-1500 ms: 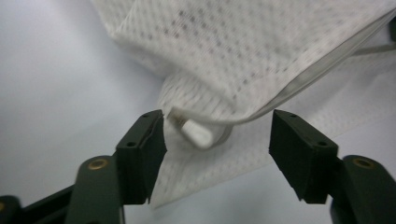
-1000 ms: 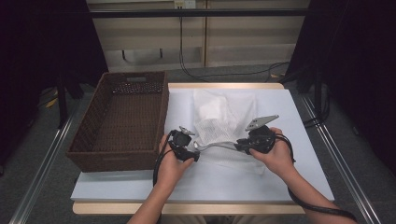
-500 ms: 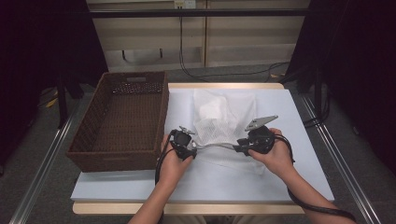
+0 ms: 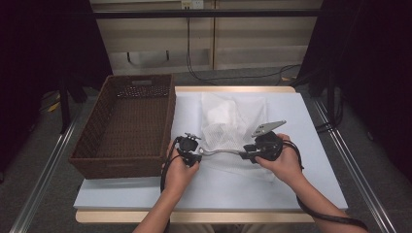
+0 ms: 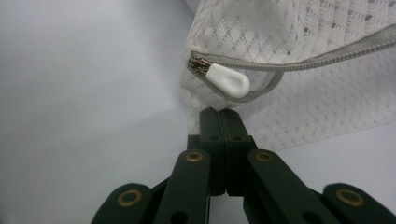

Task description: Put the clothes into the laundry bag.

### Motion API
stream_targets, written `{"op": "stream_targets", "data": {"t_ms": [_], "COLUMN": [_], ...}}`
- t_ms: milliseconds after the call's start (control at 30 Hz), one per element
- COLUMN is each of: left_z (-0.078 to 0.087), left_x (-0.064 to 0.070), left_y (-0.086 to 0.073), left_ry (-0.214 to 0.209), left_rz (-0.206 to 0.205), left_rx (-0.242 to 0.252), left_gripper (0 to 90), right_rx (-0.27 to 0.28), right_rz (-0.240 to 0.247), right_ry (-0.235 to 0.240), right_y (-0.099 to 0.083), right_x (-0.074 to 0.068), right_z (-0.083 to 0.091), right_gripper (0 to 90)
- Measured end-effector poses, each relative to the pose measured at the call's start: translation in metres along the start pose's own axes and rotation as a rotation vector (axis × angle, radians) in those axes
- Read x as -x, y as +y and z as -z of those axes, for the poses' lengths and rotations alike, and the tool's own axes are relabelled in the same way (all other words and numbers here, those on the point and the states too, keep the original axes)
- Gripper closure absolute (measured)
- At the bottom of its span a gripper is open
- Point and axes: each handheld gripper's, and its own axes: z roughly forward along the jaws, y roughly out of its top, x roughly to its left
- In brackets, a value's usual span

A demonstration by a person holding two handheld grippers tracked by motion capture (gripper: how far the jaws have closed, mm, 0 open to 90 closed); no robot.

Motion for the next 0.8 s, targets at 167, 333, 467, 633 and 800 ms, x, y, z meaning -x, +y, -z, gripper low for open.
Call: {"op": "stream_targets", "data": {"t_ms": [167,333,467,633,800], "left_z": [0.007,0.011,0.018,0.021,0.019], "left_x": [0.004,0.006,0.008,0.009,0.010], "left_y": [-0.004,-0.008,-0.014,-0.020,-0.024], "left_ry": [-0.030,-0.046,-0.071,-0.084,-0.088], "left_rz": [-0.010,0.002,0.011,0.022,0.014], "left_rx": [-0.038,-0.056,-0.088,-0.087,-0.083], "left_gripper": [89.8,89.7,89.6,89.4,89.3], "right_rx": [0.006,0.006,0.010,0.007,-0.001], "right_rz": [0.000,0.011,0.031,0.054,0.063], "right_ry": [-0.005,0.004,0.025,0.050,0.084], "right_y": [0.001,0.003,0.012,0.024,0.034], "right_x": [0.000,-0.002,-0.011,-0.019,-0.030], "right_z": [0.004,0.005,0.002,-0.006,-0.018], "right_gripper": [62.8,62.6,61.1,60.8,62.7]}}
